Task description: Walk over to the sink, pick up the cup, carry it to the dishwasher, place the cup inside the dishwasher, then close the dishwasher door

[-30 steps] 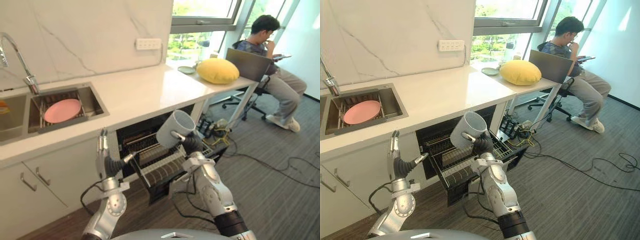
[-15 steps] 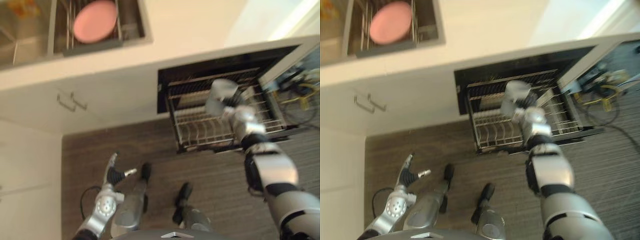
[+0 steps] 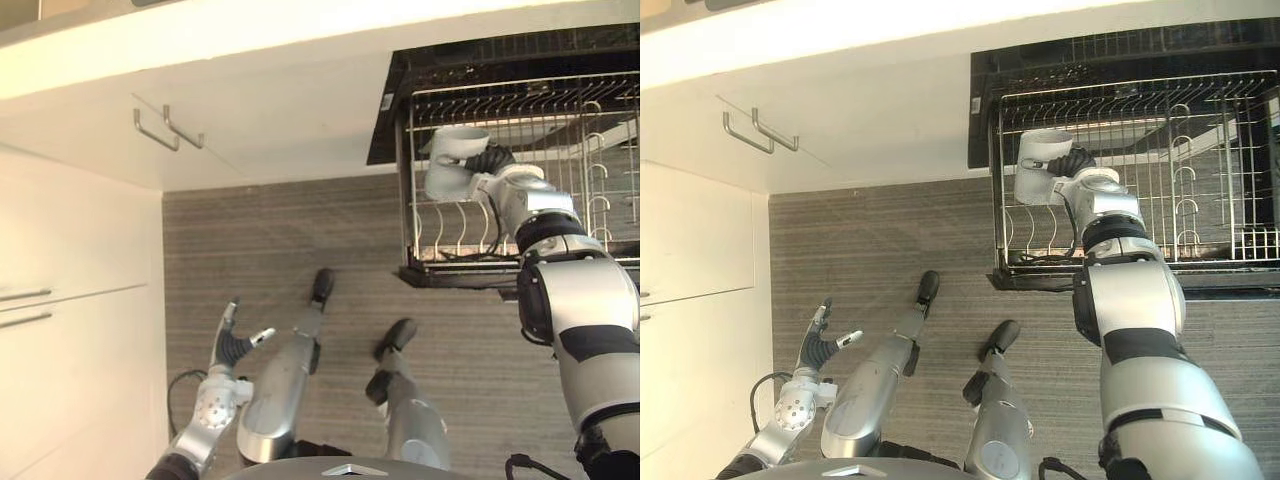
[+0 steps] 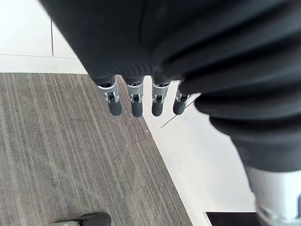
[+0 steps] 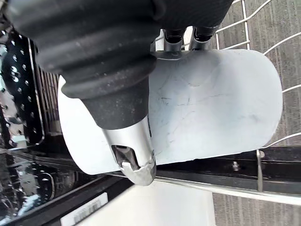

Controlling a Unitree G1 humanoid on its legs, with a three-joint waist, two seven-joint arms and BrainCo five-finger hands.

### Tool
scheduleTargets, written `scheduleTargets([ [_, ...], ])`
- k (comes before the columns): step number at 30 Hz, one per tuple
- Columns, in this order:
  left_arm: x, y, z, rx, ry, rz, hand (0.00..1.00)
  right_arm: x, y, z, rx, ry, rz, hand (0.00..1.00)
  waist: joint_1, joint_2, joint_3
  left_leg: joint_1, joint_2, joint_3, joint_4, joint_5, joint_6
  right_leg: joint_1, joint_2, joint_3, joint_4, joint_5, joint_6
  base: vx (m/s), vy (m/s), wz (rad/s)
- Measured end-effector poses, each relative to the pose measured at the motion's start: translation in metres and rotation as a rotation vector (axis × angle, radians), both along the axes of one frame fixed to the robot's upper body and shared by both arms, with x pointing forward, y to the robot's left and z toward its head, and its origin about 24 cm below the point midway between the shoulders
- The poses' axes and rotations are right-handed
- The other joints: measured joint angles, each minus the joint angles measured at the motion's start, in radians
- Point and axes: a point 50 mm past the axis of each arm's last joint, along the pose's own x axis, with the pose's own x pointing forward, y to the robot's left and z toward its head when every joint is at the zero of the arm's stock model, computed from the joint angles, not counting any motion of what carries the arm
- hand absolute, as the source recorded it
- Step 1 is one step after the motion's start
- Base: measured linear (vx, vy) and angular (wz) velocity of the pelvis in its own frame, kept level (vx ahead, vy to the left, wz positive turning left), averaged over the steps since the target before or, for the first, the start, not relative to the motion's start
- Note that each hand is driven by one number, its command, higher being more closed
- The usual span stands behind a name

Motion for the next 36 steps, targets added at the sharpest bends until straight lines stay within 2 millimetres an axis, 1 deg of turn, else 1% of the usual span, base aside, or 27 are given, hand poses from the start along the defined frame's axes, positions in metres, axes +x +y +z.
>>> scheduleTargets([
  [3, 0.000, 0.000, 0.000, -0.010, 0.003, 0.007, 0.00, 0.001, 0.003, 0.001, 0.010, 0.001, 0.048, 0.00, 0.007, 0.001, 0.001, -0.011, 0.001, -0.005, 0.000, 0.007, 0.004, -0.012, 0.000, -0.007, 0.013, -0.012, 0.002, 0.06, -0.038, 0.07],
  [9, -0.001, -0.002, 0.000, -0.014, 0.005, 0.005, 0.00, 0.000, 0.002, 0.000, 0.013, -0.001, 0.047, 0.00, 0.007, 0.002, 0.001, -0.003, 0.002, -0.020, 0.000, 0.005, 0.000, -0.012, -0.007, -0.021, 0.054, -0.050, 0.002, 0.06, -0.033, 0.08],
  [13, -0.003, -0.003, -0.002, -0.018, 0.010, 0.012, 0.00, 0.001, 0.003, 0.002, 0.013, -0.030, 0.052, 0.00, 0.007, 0.002, 0.001, 0.027, 0.006, -0.015, 0.000, -0.001, -0.008, -0.002, -0.016, -0.019, 0.095, -0.077, 0.000, 0.03, -0.018, 0.00],
  [16, -0.006, 0.000, -0.005, -0.012, 0.032, 0.023, 0.00, 0.002, 0.004, 0.009, 0.039, -0.088, 0.060, 0.00, 0.001, 0.001, 0.001, 0.057, 0.011, -0.009, 0.000, -0.006, -0.012, 0.022, -0.016, -0.015, 0.108, -0.086, -0.003, 0.01, -0.021, -0.04],
  [18, -0.012, 0.005, -0.010, -0.012, 0.059, 0.052, 0.00, 0.003, 0.008, 0.017, 0.073, -0.181, 0.096, 0.00, -0.002, -0.003, 0.000, 0.094, 0.021, 0.009, 0.000, -0.017, -0.013, 0.048, -0.011, 0.005, 0.111, -0.089, -0.006, -0.01, -0.048, -0.20],
  [20, -0.016, 0.014, -0.013, -0.014, 0.079, 0.099, 0.00, -0.001, 0.010, 0.015, 0.093, -0.239, 0.141, 0.00, -0.008, -0.012, -0.003, 0.121, 0.025, 0.022, 0.000, -0.024, -0.014, 0.071, -0.008, 0.012, 0.109, -0.091, -0.007, 0.00, -0.063, -0.17],
  [21, -0.021, 0.024, -0.017, -0.007, 0.101, 0.153, 0.00, -0.007, 0.016, 0.004, 0.096, -0.270, 0.205, 0.00, -0.025, -0.036, -0.014, 0.140, 0.028, 0.028, -0.001, -0.028, -0.020, 0.090, -0.004, 0.020, 0.100, -0.091, -0.007, 0.02, -0.064, -0.10],
  [22, -0.024, 0.028, -0.019, -0.003, 0.109, 0.171, 0.00, -0.011, 0.019, -0.003, 0.093, -0.275, 0.230, 0.00, -0.033, -0.050, -0.021, 0.147, 0.029, 0.030, -0.001, -0.030, -0.022, 0.097, -0.001, 0.023, 0.096, -0.091, -0.007, 0.03, -0.064, -0.11],
  [23, -0.029, 0.035, -0.021, 0.003, 0.124, 0.201, 0.00, -0.017, 0.025, -0.016, 0.099, -0.279, 0.274, 0.00, -0.044, -0.078, -0.040, 0.152, 0.031, 0.037, -0.001, -0.033, -0.026, 0.101, 0.001, 0.029, 0.091, -0.091, -0.007, 0.06, -0.059, -0.17],
  [24, -0.039, 0.043, -0.027, 0.015, 0.159, 0.239, 0.00, -0.032, 0.038, -0.042, 0.128, -0.273, 0.327, 0.00, -0.066, -0.128, -0.079, 0.160, 0.034, 0.059, -0.001, -0.040, -0.035, 0.109, 0.004, 0.037, 0.081, -0.091, -0.007, 0.09, -0.065, -0.19],
  [25, -0.044, 0.048, -0.029, 0.025, 0.178, 0.260, 0.00, -0.042, 0.045, -0.059, 0.165, -0.267, 0.345, 0.00, -0.080, -0.152, -0.099, 0.175, 0.034, 0.074, -0.001, -0.044, -0.037, 0.124, 0.004, 0.041, 0.077, -0.093, -0.005, 0.10, -0.059, -0.18],
  [26, -0.046, 0.051, -0.031, 0.030, 0.189, 0.273, 0.00, -0.049, 0.049, -0.069, 0.191, -0.265, 0.354, 0.00, -0.087, -0.166, -0.112, 0.190, 0.034, 0.086, -0.001, -0.048, -0.034, 0.137, 0.004, 0.046, 0.073, -0.095, -0.004, 0.07, -0.031, -0.20],
  [27, -0.054, 0.056, -0.035, 0.039, 0.217, 0.300, 0.00, -0.065, 0.060, -0.088, 0.258, -0.265, 0.370, 0.00, -0.099, -0.189, -0.145, 0.216, 0.035, 0.105, -0.001, -0.059, -0.029, 0.155, 0.004, 0.064, 0.072, -0.100, -0.003, 0.07, -0.026, -0.33],
  [28, -0.062, 0.059, -0.039, 0.049, 0.243, 0.324, 0.00, -0.082, 0.071, -0.103, 0.313, -0.272, 0.382, 0.00, -0.108, -0.203, -0.180, 0.240, 0.037, 0.123, -0.002, -0.072, -0.029, 0.171, 0.004, 0.082, 0.069, -0.102, -0.001, 0.06, -0.022, -0.40],
  [29, -0.067, 0.060, -0.041, 0.053, 0.256, 0.335, 0.00, -0.092, 0.076, -0.110, 0.337, -0.276, 0.389, 0.00, -0.113, -0.207, -0.202, 0.248, 0.038, 0.134, -0.006, -0.077, -0.026, 0.174, 0.004, 0.091, 0.068, -0.103, -0.001, 0.07, -0.025, -0.40],
  [31, -0.086, 0.063, -0.049, 0.059, 0.314, 0.391, 0.00, -0.129, 0.093, -0.131, 0.421, -0.296, 0.416, 0.00, -0.132, -0.206, -0.250, 0.305, 0.038, 0.164, -0.007, -0.102, -0.025, 0.219, 0.003, 0.118, 0.059, -0.112, 0.003, 0.04, -0.017, -0.36],
  [32, -0.092, 0.063, -0.050, 0.061, 0.327, 0.401, 0.00, -0.137, 0.096, -0.135, 0.440, -0.299, 0.418, 0.00, -0.139, -0.205, -0.259, 0.318, 0.038, 0.168, -0.007, -0.110, -0.025, 0.231, 0.004, 0.123, 0.056, -0.115, 0.007, 0.02, -0.015, -0.26],
  [33, -0.101, 0.063, -0.053, 0.060, 0.353, 0.420, 0.00, -0.149, 0.100, -0.142, 0.470, -0.297, 0.419, 0.00, -0.153, -0.203, -0.280, 0.335, 0.038, 0.175, -0.007, -0.115, -0.025, 0.247, 0.005, 0.129, 0.050, -0.118, 0.004, 0.00, -0.010, -0.15],
  [36, -0.117, 0.065, -0.058, 0.074, 0.402, 0.462, 0.00, -0.161, 0.103, -0.151, 0.496, -0.294, 0.395, 0.00, -0.163, -0.198, -0.304, 0.364, 0.041, 0.193, -0.007, -0.126, -0.017, 0.273, 0.007, 0.148, 0.044, -0.119, 0.003, -0.04, -0.007, -0.17],
])
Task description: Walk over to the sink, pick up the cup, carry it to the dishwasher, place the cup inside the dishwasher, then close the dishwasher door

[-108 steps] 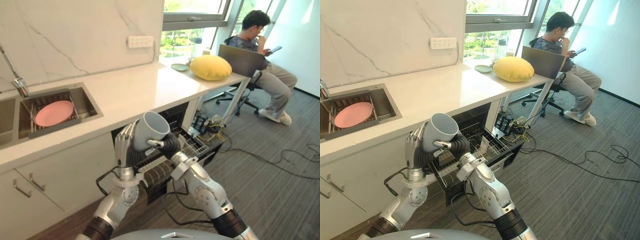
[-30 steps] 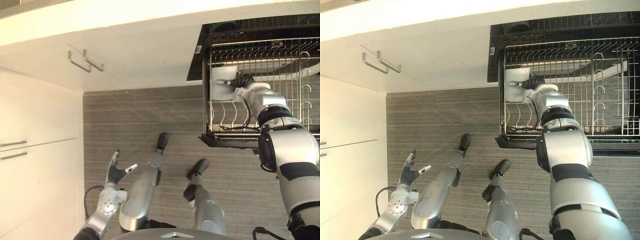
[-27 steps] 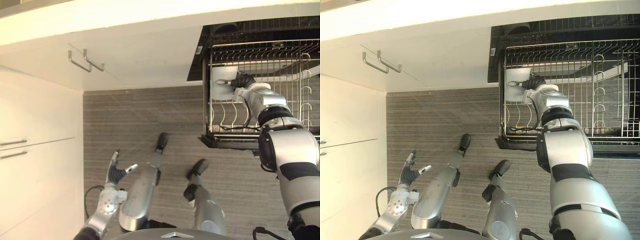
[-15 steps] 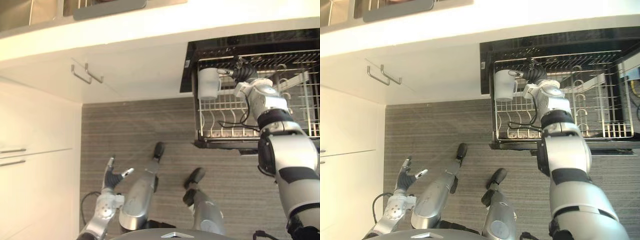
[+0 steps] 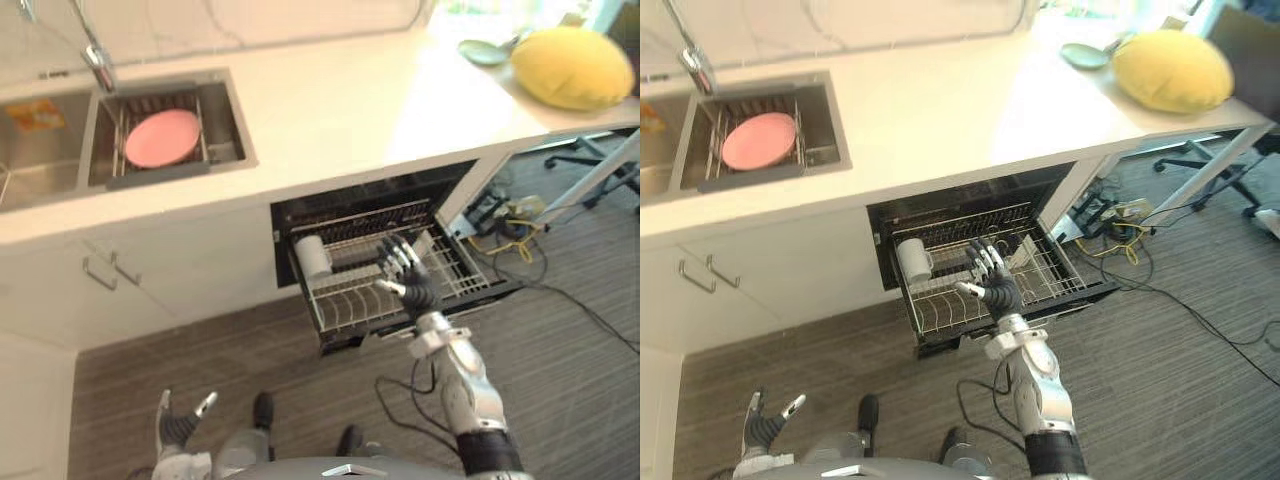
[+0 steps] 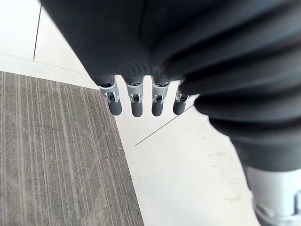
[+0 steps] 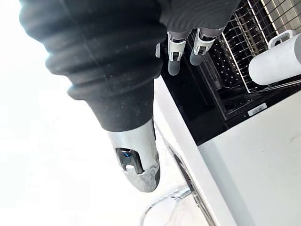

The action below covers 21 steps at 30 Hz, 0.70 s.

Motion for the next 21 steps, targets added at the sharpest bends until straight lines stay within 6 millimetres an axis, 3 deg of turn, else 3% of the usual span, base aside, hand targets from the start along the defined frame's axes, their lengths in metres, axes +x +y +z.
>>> scheduleTargets([
  [4, -0.015, 0.018, 0.001, 0.037, 0.017, 0.129, 0.00, -0.004, -0.001, 0.002, 0.009, -0.022, -0.017, 0.00, -0.001, 0.001, -0.008, 0.018, -0.001, 0.032, 0.000, -0.013, 0.005, 0.037, -0.005, -0.027, -0.003, 0.001, 0.003, -0.01, 0.007, 0.22],
  [7, -0.027, 0.027, 0.001, 0.026, 0.021, 0.234, 0.00, -0.013, -0.030, 0.024, -0.025, -0.115, -0.162, 0.00, -0.019, 0.004, -0.025, 0.014, 0.030, 0.209, 0.000, -0.029, 0.021, 0.076, -0.040, -0.125, 0.000, 0.007, 0.028, 0.06, 0.054, 0.93],
  [8, -0.032, 0.028, 0.000, 0.026, 0.030, 0.251, 0.00, -0.014, -0.037, 0.027, -0.030, -0.124, -0.194, 0.00, -0.018, 0.005, -0.028, 0.017, 0.031, 0.223, 0.000, -0.023, 0.019, 0.083, -0.045, -0.132, 0.005, 0.003, 0.032, 0.12, 0.126, 0.67],
  [10, -0.059, 0.031, -0.002, 0.036, 0.092, 0.316, 0.00, -0.014, -0.051, 0.037, -0.014, -0.161, -0.241, 0.00, -0.005, -0.009, -0.039, 0.042, 0.029, 0.253, 0.002, 0.002, 0.022, 0.098, -0.059, -0.114, 0.011, -0.007, 0.041, 0.12, 0.101, 0.07],
  [13, -0.077, 0.032, -0.004, 0.044, 0.140, 0.394, 0.00, -0.014, -0.056, 0.041, 0.018, -0.175, -0.258, 0.00, -0.015, -0.037, -0.055, 0.030, 0.028, 0.276, 0.007, -0.005, 0.022, 0.080, -0.065, -0.093, 0.015, -0.010, 0.047, 0.05, 0.021, -0.21],
  [14, -0.078, 0.032, -0.004, 0.045, 0.138, 0.405, 0.00, -0.014, -0.059, 0.041, 0.021, -0.177, -0.269, 0.00, -0.019, -0.039, -0.056, 0.027, 0.028, 0.275, 0.007, -0.005, 0.022, 0.077, -0.066, -0.095, 0.017, -0.010, 0.048, 0.00, 0.000, 0.00],
  [18, -0.046, 0.023, -0.004, 0.040, 0.073, 0.340, 0.00, -0.020, -0.072, 0.054, 0.005, -0.225, -0.328, 0.00, -0.057, -0.026, -0.056, 0.022, 0.003, 0.265, 0.015, -0.005, 0.027, 0.076, -0.102, -0.122, 0.043, -0.024, 0.068, 0.02, 0.053, 0.21],
  [20, -0.018, 0.018, -0.001, 0.035, 0.016, 0.248, 0.00, -0.022, -0.077, 0.062, -0.003, -0.247, -0.367, 0.00, -0.063, -0.011, -0.047, -0.086, 0.014, 0.266, 0.236, -0.117, 0.034, 0.053, -0.140, -0.126, 0.094, -0.031, 0.081, 0.03, 0.123, 0.10],
  [21, -0.006, 0.012, 0.000, 0.017, -0.011, 0.184, 0.00, -0.022, -0.079, 0.065, -0.016, -0.256, -0.374, 0.00, -0.063, 0.011, -0.030, -0.155, 0.041, 0.266, 0.412, -0.203, 0.028, 0.041, -0.151, -0.117, 0.131, -0.040, 0.093, -0.01, 0.199, -0.05],
])
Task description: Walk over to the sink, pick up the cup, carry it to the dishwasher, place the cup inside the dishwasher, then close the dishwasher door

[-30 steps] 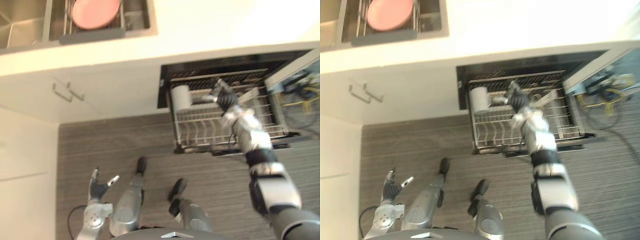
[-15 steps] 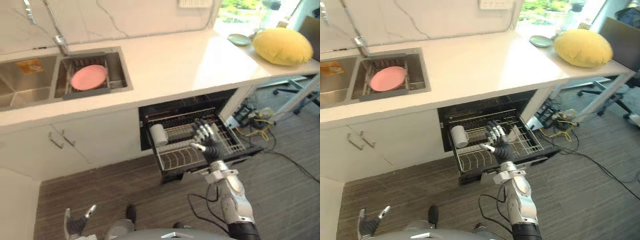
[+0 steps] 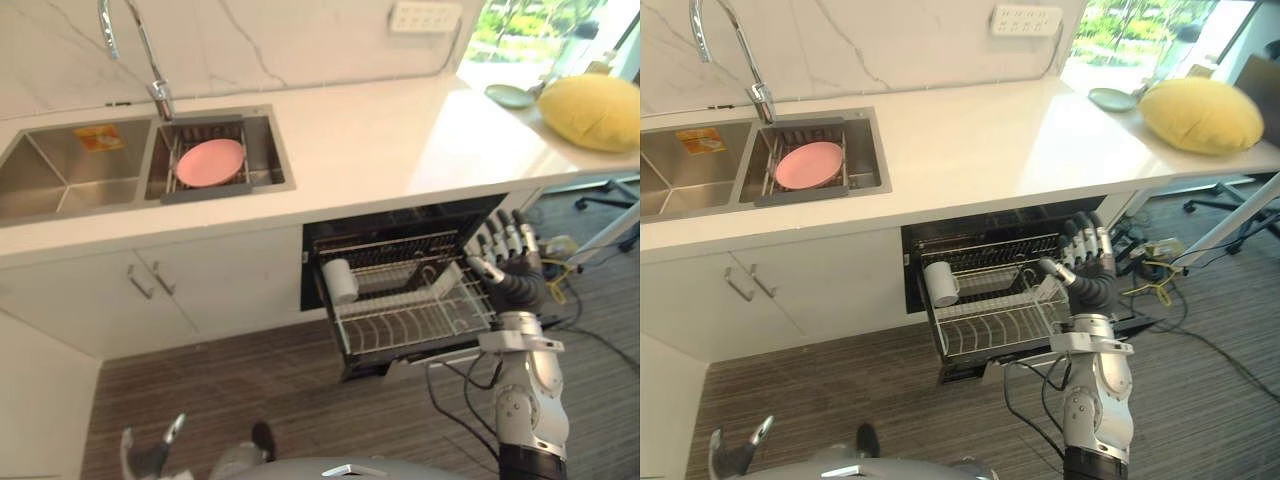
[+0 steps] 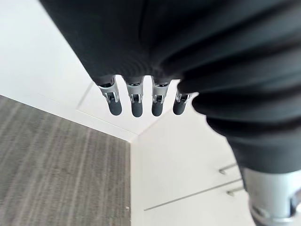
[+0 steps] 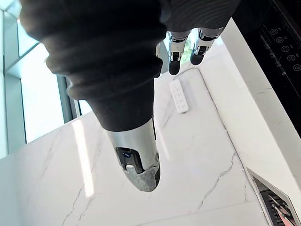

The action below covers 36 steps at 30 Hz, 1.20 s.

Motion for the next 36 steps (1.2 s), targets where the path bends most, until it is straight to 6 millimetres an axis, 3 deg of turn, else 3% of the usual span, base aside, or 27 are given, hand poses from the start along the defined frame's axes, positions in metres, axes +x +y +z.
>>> scheduleTargets([
  [1, 0.004, -0.003, 0.001, -0.005, -0.008, -0.032, 0.00, 0.000, -0.001, 0.000, -0.002, 0.009, -0.008, 0.00, 0.002, 0.018, 0.006, -0.020, 0.013, 0.000, 0.070, -0.038, 0.000, -0.001, -0.005, 0.002, 0.017, -0.006, 0.008, -0.04, 0.316, -0.22],
  [2, 0.008, -0.007, 0.000, -0.018, -0.007, -0.074, 0.00, 0.000, 0.001, -0.007, 0.014, 0.040, -0.014, 0.00, 0.008, 0.042, 0.013, -0.029, 0.019, 0.012, 0.146, -0.126, 0.023, -0.019, -0.043, 0.004, 0.092, -0.048, 0.000, -0.01, 0.310, -0.31],
  [3, 0.008, -0.006, 0.000, -0.017, 0.001, -0.074, 0.00, -0.001, 0.004, -0.012, 0.027, 0.059, -0.006, 0.00, 0.016, 0.039, 0.015, -0.015, 0.012, 0.029, 0.144, -0.136, 0.042, -0.035, -0.072, 0.003, 0.145, -0.072, -0.051, 0.00, 0.327, -0.57],
  [4, 0.005, -0.002, 0.000, -0.011, 0.014, -0.066, 0.00, 0.000, 0.012, -0.020, 0.046, 0.088, 0.026, 0.00, 0.029, 0.022, 0.017, 0.008, 0.001, 0.069, 0.115, -0.139, 0.045, -0.069, -0.115, 0.003, 0.228, -0.087, -0.156, 0.02, 0.269, -0.71],
  [5, 0.000, 0.004, 0.000, 0.004, 0.031, -0.051, 0.00, 0.003, 0.028, -0.030, 0.070, 0.113, 0.091, 0.00, 0.035, 0.006, 0.020, 0.030, -0.013, 0.091, 0.068, -0.132, 0.037, -0.118, -0.113, 0.022, 0.289, -0.098, -0.141, 0.03, 0.260, -0.64],
  [7, -0.002, 0.013, 0.001, 0.025, 0.037, -0.043, 0.00, 0.004, 0.045, -0.036, 0.099, 0.124, 0.149, 0.00, 0.023, -0.010, 0.025, 0.047, -0.019, 0.083, 0.002, -0.120, 0.039, -0.141, -0.015, 0.087, 0.277, -0.132, -0.087, 0.05, 0.132, -0.11],
  [8, -0.002, 0.017, 0.002, 0.038, 0.040, -0.049, 0.00, 0.002, 0.049, -0.037, 0.107, 0.127, 0.161, 0.00, 0.011, -0.029, 0.025, 0.048, -0.040, 0.050, -0.042, -0.098, 0.043, -0.148, 0.082, 0.159, 0.240, -0.158, -0.065, 0.07, 0.068, 0.41],
  [9, -0.001, 0.019, 0.003, 0.052, 0.044, -0.067, 0.00, -0.003, 0.045, -0.039, 0.102, 0.130, 0.140, 0.00, 0.005, -0.049, 0.019, 0.049, -0.074, -0.010, -0.090, -0.056, 0.059, -0.139, 0.178, 0.252, 0.176, -0.171, -0.067, 0.07, 0.058, 0.55],
  [10, 0.000, 0.019, 0.003, 0.058, 0.047, -0.074, 0.00, -0.006, 0.042, -0.040, 0.102, 0.133, 0.124, 0.00, -0.001, -0.064, 0.017, 0.057, -0.095, -0.037, -0.115, -0.033, 0.062, -0.125, 0.219, 0.291, 0.135, -0.170, -0.068, 0.06, 0.028, 0.66],
  [11, 0.000, 0.020, 0.004, 0.065, 0.053, -0.084, 0.00, -0.009, 0.038, -0.041, 0.099, 0.132, 0.101, 0.00, -0.009, -0.081, 0.017, 0.073, -0.128, -0.075, -0.148, -0.004, 0.076, -0.101, 0.262, 0.334, 0.077, -0.162, -0.086, 0.09, -0.010, 0.86],
  [12, 0.004, 0.012, 0.001, 0.047, 0.058, -0.110, 0.00, -0.015, 0.030, -0.042, 0.093, 0.129, 0.064, 0.00, -0.019, -0.081, 0.017, 0.093, -0.157, -0.115, -0.181, 0.020, 0.111, -0.071, 0.278, 0.362, 0.037, -0.140, -0.164, 0.14, -0.002, 0.95],
  [16, 0.016, 0.008, 0.003, 0.040, 0.032, -0.145, 0.00, -0.017, 0.019, -0.041, 0.113, 0.110, 0.017, 0.00, -0.016, -0.069, 0.016, 0.131, -0.197, -0.186, -0.258, 0.078, 0.144, -0.062, 0.252, 0.381, 0.016, -0.124, -0.164, 0.12, 0.037, 0.66],
  [19, 0.003, 0.012, 0.001, 0.025, 0.054, -0.097, 0.00, -0.013, 0.022, -0.037, 0.122, 0.086, 0.039, 0.00, 0.012, -0.053, 0.008, 0.172, -0.201, -0.190, -0.286, 0.084, 0.138, -0.034, 0.252, 0.422, 0.003, -0.122, -0.159, 0.06, -0.022, 0.09],
  [24, -0.010, 0.002, -0.004, 0.001, 0.087, -0.071, 0.00, -0.008, 0.027, -0.033, 0.115, 0.063, 0.074, 0.00, 0.016, -0.028, -0.011, 0.221, -0.198, -0.195, -0.402, 0.140, 0.116, -0.029, 0.261, 0.426, -0.016, -0.114, -0.164, -0.03, -0.090, -0.02],
  [26, -0.010, -0.003, -0.005, -0.006, 0.085, -0.064, 0.00, -0.009, 0.029, -0.032, 0.112, 0.065, 0.079, 0.00, 0.012, -0.026, -0.014, 0.220, -0.197, -0.199, -0.410, 0.141, 0.115, -0.026, 0.263, 0.416, -0.016, -0.114, -0.165, -0.08, -0.070, 0.08],
  [28, -0.008, -0.003, -0.005, -0.004, 0.080, -0.061, 0.00, -0.013, 0.030, -0.030, 0.094, 0.063, 0.082, 0.00, 0.009, -0.027, -0.028, 0.199, -0.186, -0.121, -0.409, 0.098, 0.110, -0.024, 0.256, 0.399, -0.031, -0.107, -0.168, -0.07, -0.017, 0.40],
  [29, 0.004, -0.003, -0.003, 0.013, 0.054, -0.075, 0.00, -0.018, 0.025, -0.025, 0.086, 0.046, 0.053, 0.00, -0.011, -0.050, -0.036, 0.132, -0.141, 0.055, -0.305, 0.012, 0.056, -0.022, 0.225, 0.337, -0.068, -0.081, -0.167, 0.00, 0.030, 0.87],
  [31, 0.014, -0.005, -0.002, 0.025, 0.042, -0.103, 0.00, -0.020, 0.017, -0.024, 0.088, 0.048, 0.007, 0.00, -0.024, -0.047, -0.034, 0.072, -0.055, 0.171, -0.169, -0.026, 0.054, -0.007, 0.216, 0.280, -0.070, -0.080, -0.167, 0.02, 0.046, 0.96],
  [34, 0.012, -0.006, -0.002, 0.036, 0.046, -0.115, 0.00, -0.022, 0.012, -0.021, 0.082, 0.042, -0.022, 0.00, -0.024, -0.049, -0.033, 0.044, 0.072, 0.160, -0.064, 0.002, 0.027, 0.050, 0.194, 0.246, -0.068, -0.089, -0.153, 0.06, 0.103, 0.60],
  [36, 0.011, -0.009, -0.002, 0.042, 0.043, -0.099, 0.00, -0.021, 0.015, -0.015, 0.075, 0.017, 0.001, 0.00, -0.012, -0.043, -0.038, 0.064, 0.044, 0.128, -0.065, 0.005, 0.027, 0.054, 0.159, 0.288, -0.061, -0.103, -0.131, 0.09, 0.270, 0.02],
])
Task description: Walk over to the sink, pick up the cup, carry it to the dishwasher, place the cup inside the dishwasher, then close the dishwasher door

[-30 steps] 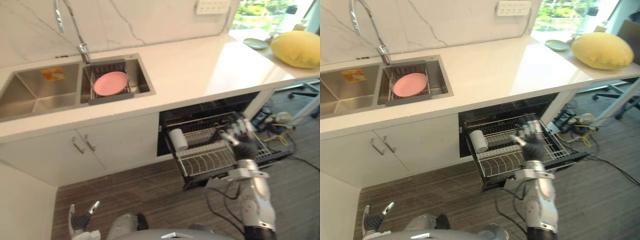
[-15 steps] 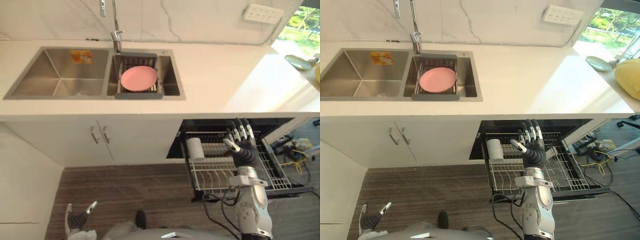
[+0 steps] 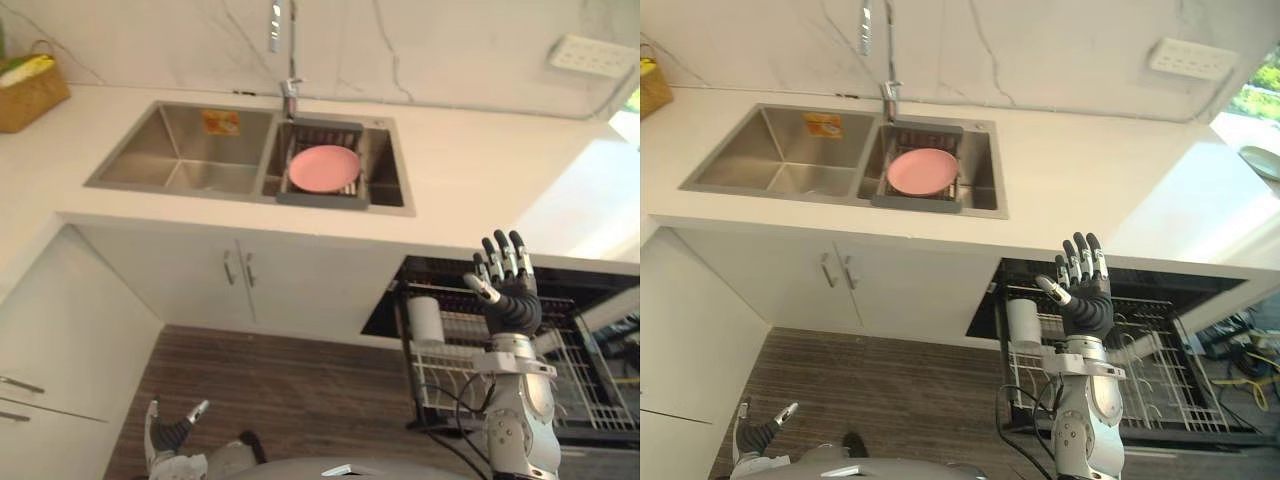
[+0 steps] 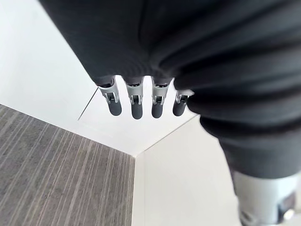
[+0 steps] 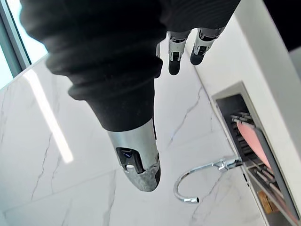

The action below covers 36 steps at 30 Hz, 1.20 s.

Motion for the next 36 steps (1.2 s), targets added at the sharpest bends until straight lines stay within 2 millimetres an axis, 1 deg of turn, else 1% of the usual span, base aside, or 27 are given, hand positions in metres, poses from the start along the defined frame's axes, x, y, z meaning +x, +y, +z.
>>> scheduleTargets([
  [1, -0.001, 0.002, 0.001, 0.014, -0.004, 0.006, 0.00, 0.003, 0.003, 0.004, 0.002, -0.021, 0.021, 0.00, -0.002, -0.010, 0.001, -0.001, -0.027, 0.001, -0.004, -0.008, 0.003, -0.021, -0.025, 0.036, 0.014, -0.017, 0.023, 0.06, 0.268, -0.19],
  [2, -0.002, 0.004, 0.002, 0.021, -0.005, 0.007, 0.00, 0.005, 0.004, 0.005, 0.004, -0.029, 0.027, 0.00, -0.004, -0.014, 0.002, -0.002, -0.038, 0.010, -0.010, -0.011, 0.006, -0.033, -0.036, 0.048, 0.026, -0.024, 0.034, 0.02, 0.217, -0.20],
  [3, -0.002, 0.006, 0.002, 0.028, -0.001, 0.000, 0.00, 0.007, 0.004, 0.007, 0.008, -0.042, 0.032, 0.00, -0.008, -0.014, 0.001, 0.005, -0.061, 0.021, -0.041, -0.003, 0.018, -0.053, -0.053, 0.054, 0.041, -0.028, 0.042, -0.02, 0.171, -0.10],
  [4, -0.002, 0.006, 0.002, 0.027, 0.000, -0.013, 0.00, 0.009, 0.004, 0.009, 0.004, -0.053, 0.033, 0.00, -0.023, -0.014, 0.000, 0.018, -0.091, 0.023, -0.090, 0.018, 0.028, -0.061, -0.068, 0.054, 0.044, -0.026, 0.045, -0.02, 0.166, -0.02],
  [6, 0.000, 0.004, 0.002, 0.018, 0.001, -0.040, 0.00, 0.009, 0.002, 0.009, 0.001, -0.055, 0.022, 0.00, -0.038, -0.008, -0.001, 0.034, -0.125, 0.017, -0.152, 0.048, 0.038, -0.066, -0.083, 0.053, 0.037, -0.018, 0.054, -0.01, 0.171, 0.13],
  [7, 0.000, 0.002, 0.000, 0.020, 0.016, -0.073, 0.00, 0.009, -0.001, 0.006, 0.006, -0.042, 0.005, 0.00, -0.043, -0.004, -0.005, 0.039, -0.135, 0.015, -0.173, 0.060, 0.043, -0.066, -0.087, 0.054, 0.029, -0.009, 0.062, -0.02, 0.133, 0.09],
  [8, -0.001, 0.002, -0.001, 0.022, 0.023, -0.085, 0.00, 0.009, -0.002, 0.004, 0.010, -0.034, -0.003, 0.00, -0.045, -0.003, -0.006, 0.041, -0.139, 0.014, -0.180, 0.064, 0.044, -0.066, -0.088, 0.054, 0.025, -0.005, 0.064, -0.02, 0.077, 0.01],
  [10, -0.003, 0.003, -0.002, 0.027, 0.038, -0.091, 0.00, 0.009, -0.003, 0.002, 0.020, -0.022, -0.024, 0.00, -0.045, -0.002, -0.006, 0.052, -0.151, 0.009, -0.208, 0.084, 0.047, -0.065, -0.092, 0.065, 0.007, 0.005, 0.080, -0.03, 0.072, -0.16],
  [12, -0.007, 0.005, -0.004, 0.022, 0.065, -0.103, 0.00, 0.009, -0.004, 0.001, 0.026, -0.009, -0.044, 0.00, -0.042, 0.002, -0.010, 0.073, -0.167, -0.049, -0.248, 0.111, 0.054, -0.066, -0.094, 0.078, -0.007, 0.016, 0.082, -0.02, 0.026, -0.26],
  [13, -0.007, 0.005, -0.005, 0.017, 0.067, -0.118, 0.00, 0.008, -0.005, 0.000, 0.019, -0.002, -0.053, 0.00, -0.045, 0.003, -0.012, 0.079, -0.170, -0.053, -0.264, 0.117, 0.054, -0.066, -0.093, 0.079, -0.009, 0.019, 0.083, -0.01, 0.011, -0.11],
  [15, -0.006, 0.004, -0.005, -0.001, 0.075, -0.165, 0.00, 0.006, -0.006, -0.003, 0.017, 0.023, -0.093, 0.00, -0.049, 0.005, -0.014, 0.109, -0.178, -0.050, -0.337, 0.155, 0.052, -0.067, -0.088, 0.084, -0.018, 0.031, 0.084, -0.04, 0.016, -0.06],
  [16, -0.004, 0.004, -0.005, -0.007, 0.073, -0.176, 0.00, 0.006, -0.006, -0.004, 0.015, 0.025, -0.094, 0.00, -0.050, 0.004, -0.014, 0.109, -0.178, -0.050, -0.339, 0.159, 0.053, -0.066, -0.086, 0.084, -0.022, 0.034, 0.082, -0.05, 0.014, -0.08],
  [18, 0.001, 0.001, -0.005, -0.027, 0.067, -0.227, 0.00, 0.006, -0.007, -0.008, 0.014, 0.040, -0.113, 0.00, -0.050, -0.003, -0.021, 0.110, -0.176, -0.045, -0.339, 0.160, 0.051, -0.066, -0.085, 0.091, -0.027, 0.041, 0.081, -0.05, 0.007, -0.08],
  [22, 0.002, -0.002, -0.005, -0.056, 0.070, -0.255, 0.00, 0.006, -0.007, -0.008, 0.006, 0.038, -0.120, 0.00, -0.058, -0.001, -0.029, 0.112, -0.176, -0.042, -0.345, 0.158, 0.048, -0.066, -0.084, 0.095, -0.027, 0.045, 0.075, -0.04, 0.001, -0.03],
  [27, -0.003, -0.001, -0.007, -0.081, 0.082, -0.226, 0.00, 0.006, -0.007, -0.006, -0.003, 0.022, -0.106, 0.00, -0.057, 0.004, -0.033, 0.121, -0.171, -0.027, -0.343, 0.152, 0.039, -0.065, -0.082, 0.104, -0.022, 0.048, 0.067, -0.02, -0.004, -0.10],
  [28, -0.008, 0.003, -0.008, -0.077, 0.092, -0.215, 0.00, 0.007, -0.005, -0.005, -0.003, 0.012, -0.092, 0.00, -0.048, 0.004, -0.034, 0.105, -0.152, 0.000, -0.286, 0.116, 0.033, -0.086, -0.079, 0.127, 0.010, 0.037, 0.052, 0.00, -0.010, -0.38],
  [29, -0.010, 0.004, -0.008, -0.075, 0.096, -0.211, 0.00, 0.008, -0.004, -0.005, -0.005, 0.009, -0.083, 0.00, -0.046, 0.005, -0.034, 0.070, -0.129, 0.014, -0.210, 0.076, 0.025, -0.104, -0.076, 0.133, 0.036, 0.027, 0.041, -0.03, -0.086, -0.53],
  [30, -0.014, 0.005, -0.008, -0.077, 0.103, -0.192, 0.00, 0.010, -0.001, -0.003, -0.010, 0.003, -0.068, 0.00, -0.045, 0.023, -0.024, -0.010, -0.058, 0.025, -0.020, -0.025, -0.003, -0.131, -0.053, 0.135, 0.079, 0.007, 0.031, -0.06, -0.114, -0.48],
  [31, -0.019, 0.004, -0.010, -0.087, 0.109, -0.159, 0.00, 0.010, -0.002, 0.000, -0.022, -0.006, -0.063, 0.00, -0.045, 0.057, -0.002, -0.061, 0.022, 0.018, 0.140, -0.102, 0.009, -0.130, -0.009, 0.152, 0.097, -0.006, 0.044, -0.07, -0.119, -0.48],
  [32, -0.022, 0.002, -0.010, -0.095, 0.112, -0.142, 0.00, 0.009, -0.003, 0.000, -0.029, -0.004, -0.061, 0.00, -0.045, 0.073, 0.006, -0.077, 0.051, 0.008, 0.198, -0.129, 0.001, -0.127, 0.010, 0.156, 0.102, -0.008, 0.047, -0.05, -0.048, -0.27],
  [33, -0.029, 0.001, -0.013, -0.114, 0.124, -0.096, 0.00, 0.005, -0.006, -0.003, -0.034, 0.012, -0.069, 0.00, -0.053, 0.083, 0.013, -0.080, 0.066, -0.016, 0.239, -0.145, -0.045, -0.104, 0.030, 0.165, 0.092, -0.007, 0.043, -0.01, -0.027, -0.04],
  [34, -0.031, 0.001, -0.013, -0.121, 0.128, -0.078, 0.00, 0.003, -0.007, -0.005, -0.034, 0.018, -0.074, 0.00, -0.056, 0.079, 0.017, -0.075, 0.067, -0.032, 0.247, -0.137, -0.085, -0.091, 0.033, 0.179, 0.084, -0.004, 0.035, 0.04, -0.033, -0.02],
  [35, -0.032, 0.002, -0.013, -0.131, 0.116, -0.042, 0.00, 0.003, -0.007, -0.004, -0.035, 0.015, -0.075, 0.00, -0.048, 0.068, 0.036, -0.083, 0.071, -0.079, 0.309, -0.101, -0.159, -0.068, 0.032, 0.211, 0.072, 0.002, 0.021, 0.02, -0.028, -0.20],
  [36, -0.033, 0.003, -0.013, -0.135, 0.116, -0.019, 0.00, 0.002, -0.006, -0.001, -0.035, -0.005, -0.082, 0.00, -0.034, 0.054, 0.058, -0.109, 0.044, -0.159, 0.305, -0.118, -0.196, -0.056, 0.025, 0.226, 0.066, 0.002, 0.021, -0.01, -0.006, -0.32],
])
